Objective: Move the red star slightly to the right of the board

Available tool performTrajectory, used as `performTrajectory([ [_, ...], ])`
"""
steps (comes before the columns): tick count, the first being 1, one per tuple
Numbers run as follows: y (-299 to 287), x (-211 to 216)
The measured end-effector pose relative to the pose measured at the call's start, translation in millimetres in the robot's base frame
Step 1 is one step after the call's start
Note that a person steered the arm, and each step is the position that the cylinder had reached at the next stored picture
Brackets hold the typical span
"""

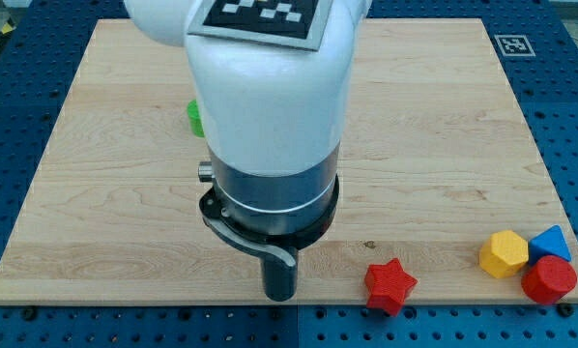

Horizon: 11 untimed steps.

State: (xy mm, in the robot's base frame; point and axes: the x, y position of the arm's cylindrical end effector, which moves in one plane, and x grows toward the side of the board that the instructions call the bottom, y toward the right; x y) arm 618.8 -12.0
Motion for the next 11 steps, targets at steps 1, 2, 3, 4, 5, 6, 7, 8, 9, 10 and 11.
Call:
performTrajectory([
  [1,23.8,-0.5],
  [2,45.4,-0.5],
  [3,61.9,-0.5],
  [4,71.1,-0.6],
  [5,76.3,-0.2],
  [6,78.4,-0.2],
  [7,79.4,-0.2],
  [8,79.2,-0.6],
  [9,79.2,-0.3],
  [10,89.0,-0.4],
  [11,109.4,-0.4],
])
